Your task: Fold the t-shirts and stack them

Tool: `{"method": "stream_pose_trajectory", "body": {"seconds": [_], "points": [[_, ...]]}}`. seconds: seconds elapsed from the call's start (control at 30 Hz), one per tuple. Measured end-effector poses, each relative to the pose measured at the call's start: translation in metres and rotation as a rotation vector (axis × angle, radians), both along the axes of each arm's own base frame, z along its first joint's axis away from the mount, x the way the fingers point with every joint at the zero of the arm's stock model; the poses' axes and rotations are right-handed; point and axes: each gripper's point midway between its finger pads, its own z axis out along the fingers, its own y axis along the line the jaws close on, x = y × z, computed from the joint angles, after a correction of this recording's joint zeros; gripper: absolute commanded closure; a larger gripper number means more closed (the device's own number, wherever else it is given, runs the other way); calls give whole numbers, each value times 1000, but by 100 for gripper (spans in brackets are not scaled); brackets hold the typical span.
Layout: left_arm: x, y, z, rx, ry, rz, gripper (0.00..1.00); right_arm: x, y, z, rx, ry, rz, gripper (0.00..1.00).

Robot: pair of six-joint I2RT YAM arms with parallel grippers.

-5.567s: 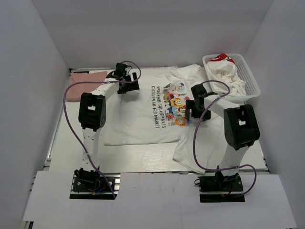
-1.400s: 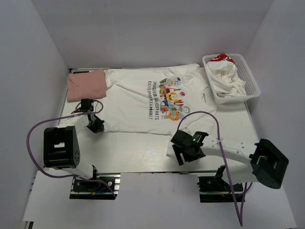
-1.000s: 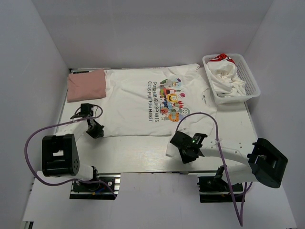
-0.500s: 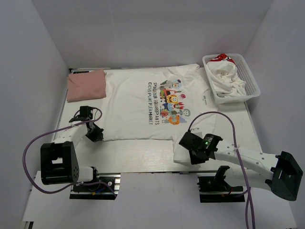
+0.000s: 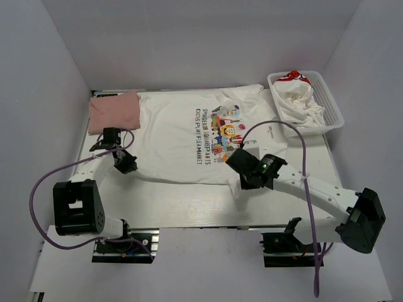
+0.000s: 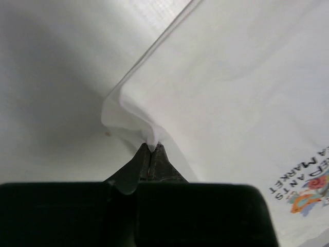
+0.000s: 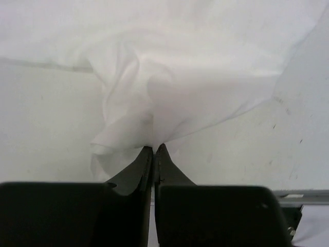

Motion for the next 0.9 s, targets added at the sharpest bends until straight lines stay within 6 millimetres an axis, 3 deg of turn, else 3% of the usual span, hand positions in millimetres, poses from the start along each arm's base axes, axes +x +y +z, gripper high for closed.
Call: {"method": "stream_pose_trajectory", "body": {"seconds": [0.17, 0.4, 0.57, 0.7, 0.9], "points": [[37, 2, 19, 3, -48, -1, 100, 54, -5, 18, -28, -89, -70, 100], [77, 5, 28, 4, -65, -2, 100, 131, -19, 44, -60, -192, -137, 100], [118, 8, 34, 10, -94, -6, 100, 189, -22, 57, -83, -243, -163, 100], [147, 10, 33, 14, -115, -9, 100, 220, -29, 62, -97, -268, -165, 100], [169, 11, 23, 24, -130, -16, 100, 258, -35, 60, -127, -273, -144, 100]]}}
